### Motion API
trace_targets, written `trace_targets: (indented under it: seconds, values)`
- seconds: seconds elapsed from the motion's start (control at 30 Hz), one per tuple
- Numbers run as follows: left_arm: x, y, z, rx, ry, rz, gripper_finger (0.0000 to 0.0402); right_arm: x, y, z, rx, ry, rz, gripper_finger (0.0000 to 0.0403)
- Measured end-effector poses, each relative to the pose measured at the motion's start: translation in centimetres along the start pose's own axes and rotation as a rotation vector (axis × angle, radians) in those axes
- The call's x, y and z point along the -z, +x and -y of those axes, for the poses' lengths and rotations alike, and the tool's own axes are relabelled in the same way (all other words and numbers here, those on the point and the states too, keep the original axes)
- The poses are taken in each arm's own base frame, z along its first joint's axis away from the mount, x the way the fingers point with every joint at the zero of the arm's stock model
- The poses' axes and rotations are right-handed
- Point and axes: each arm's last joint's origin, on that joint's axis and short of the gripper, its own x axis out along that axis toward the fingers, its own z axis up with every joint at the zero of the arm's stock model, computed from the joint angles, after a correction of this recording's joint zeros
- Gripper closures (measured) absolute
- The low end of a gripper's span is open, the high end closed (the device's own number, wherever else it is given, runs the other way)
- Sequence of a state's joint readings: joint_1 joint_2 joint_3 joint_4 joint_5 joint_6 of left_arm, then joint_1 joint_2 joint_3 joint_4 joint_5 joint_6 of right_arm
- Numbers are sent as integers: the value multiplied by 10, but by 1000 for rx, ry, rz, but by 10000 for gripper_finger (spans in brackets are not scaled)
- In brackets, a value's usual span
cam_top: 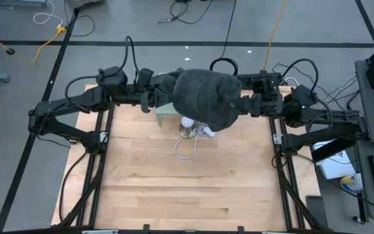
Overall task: Pick & Place hat
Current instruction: Stack the black cap on the other black cap on the shelf
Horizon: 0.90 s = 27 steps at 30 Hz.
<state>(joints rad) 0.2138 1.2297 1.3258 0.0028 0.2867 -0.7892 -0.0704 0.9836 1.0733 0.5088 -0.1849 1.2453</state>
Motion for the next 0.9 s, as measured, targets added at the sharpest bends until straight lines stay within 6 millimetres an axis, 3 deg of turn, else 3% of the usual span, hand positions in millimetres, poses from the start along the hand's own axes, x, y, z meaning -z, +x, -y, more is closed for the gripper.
trace_targets:
  seconds: [0.17,0.37,0.57,0.77,0.9]
  values:
    - [0,0,0,-1,-6,-1,387,-2,-2,-8,-56,20,18,381]
    - [1,-1,-3,0,37,-36,316,-5,-6,-18,-117,26,33,393]
    - [1,-18,-14,-129,36,-119,268,-7,-14,-28,-151,26,43,393]
    - [6,-36,-15,-219,38,-200,256,-9,-20,-35,-156,-41,55,393]
    - [9,-44,-9,-211,28,-227,255,-16,-14,-40,-74,-200,55,393]
